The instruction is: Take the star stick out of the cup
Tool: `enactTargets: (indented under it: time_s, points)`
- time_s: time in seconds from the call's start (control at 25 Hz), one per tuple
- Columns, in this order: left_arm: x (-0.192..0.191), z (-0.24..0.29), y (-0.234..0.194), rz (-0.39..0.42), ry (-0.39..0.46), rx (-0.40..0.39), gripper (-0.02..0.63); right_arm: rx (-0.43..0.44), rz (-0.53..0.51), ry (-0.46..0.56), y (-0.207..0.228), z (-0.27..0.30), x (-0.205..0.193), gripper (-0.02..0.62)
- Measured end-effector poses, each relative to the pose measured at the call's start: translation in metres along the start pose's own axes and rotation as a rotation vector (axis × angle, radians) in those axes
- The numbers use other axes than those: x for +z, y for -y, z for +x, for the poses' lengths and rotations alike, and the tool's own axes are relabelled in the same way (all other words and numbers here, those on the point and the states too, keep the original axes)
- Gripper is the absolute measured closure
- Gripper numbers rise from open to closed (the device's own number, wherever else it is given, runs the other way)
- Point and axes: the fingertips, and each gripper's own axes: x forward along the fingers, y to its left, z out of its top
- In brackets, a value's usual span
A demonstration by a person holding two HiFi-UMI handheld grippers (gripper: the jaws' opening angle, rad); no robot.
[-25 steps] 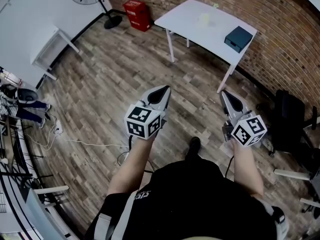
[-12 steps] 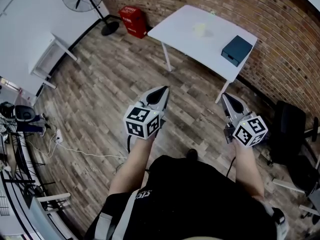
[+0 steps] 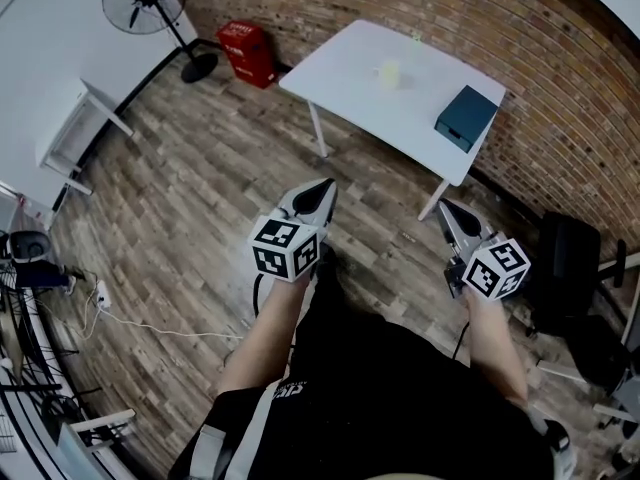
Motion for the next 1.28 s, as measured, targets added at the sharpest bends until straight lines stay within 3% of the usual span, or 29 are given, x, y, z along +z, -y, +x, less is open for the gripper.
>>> enactTargets:
  time_s: [0.24,0.64,0.92,1.28]
  points:
    - [0.01,0.048,-0.087,-0.02,0.002,-0.034,0.6,-0.058,-0.031,-0.007,0.022,0.09,0.014,0.595]
    - [0.067,0.131,-0.266,0.016,-0.037,-0.12,0.6,-0.133,-0.01,0.024,0.041,0.292,0.063,0.595]
    - [0.071,0.182,-0.319,-0.003,-0.073,-0.194,0.6,-0.217,0.027,0.01,0.06,0.346,0.059,0.595]
    - [0.081,0.269,-0.313,0.041,-0.123,-0.288,0.6,-0.311,0.103,0.053,0.142,0.357,0.066,0.595]
